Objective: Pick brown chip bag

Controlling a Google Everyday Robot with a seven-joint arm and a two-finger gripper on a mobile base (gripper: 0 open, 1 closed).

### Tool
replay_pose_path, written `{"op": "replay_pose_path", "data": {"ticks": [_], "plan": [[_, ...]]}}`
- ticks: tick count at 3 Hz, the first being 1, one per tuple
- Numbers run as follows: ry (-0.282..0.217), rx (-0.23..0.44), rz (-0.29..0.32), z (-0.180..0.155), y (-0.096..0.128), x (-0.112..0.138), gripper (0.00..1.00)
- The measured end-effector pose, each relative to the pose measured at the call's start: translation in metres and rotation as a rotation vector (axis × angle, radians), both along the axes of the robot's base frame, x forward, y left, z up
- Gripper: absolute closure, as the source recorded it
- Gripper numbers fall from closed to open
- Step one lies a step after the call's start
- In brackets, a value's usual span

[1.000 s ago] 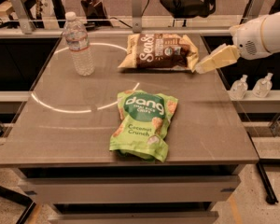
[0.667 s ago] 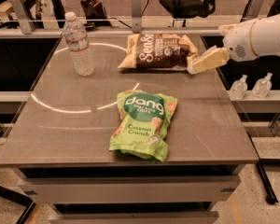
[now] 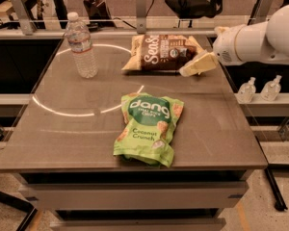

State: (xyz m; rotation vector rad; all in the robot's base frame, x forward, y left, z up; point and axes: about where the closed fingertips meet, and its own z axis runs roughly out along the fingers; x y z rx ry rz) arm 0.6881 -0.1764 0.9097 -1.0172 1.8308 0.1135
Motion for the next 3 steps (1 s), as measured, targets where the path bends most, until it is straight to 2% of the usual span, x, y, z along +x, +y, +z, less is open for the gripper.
{"op": "replay_pose_path", "data": {"ticks": [2, 3], "plan": [[-0.003, -0.022, -0.135, -0.012, 0.016, 0.018, 0.00], [0.010, -0.022, -0.176, -0.022, 0.021, 0.027, 0.00]]}}
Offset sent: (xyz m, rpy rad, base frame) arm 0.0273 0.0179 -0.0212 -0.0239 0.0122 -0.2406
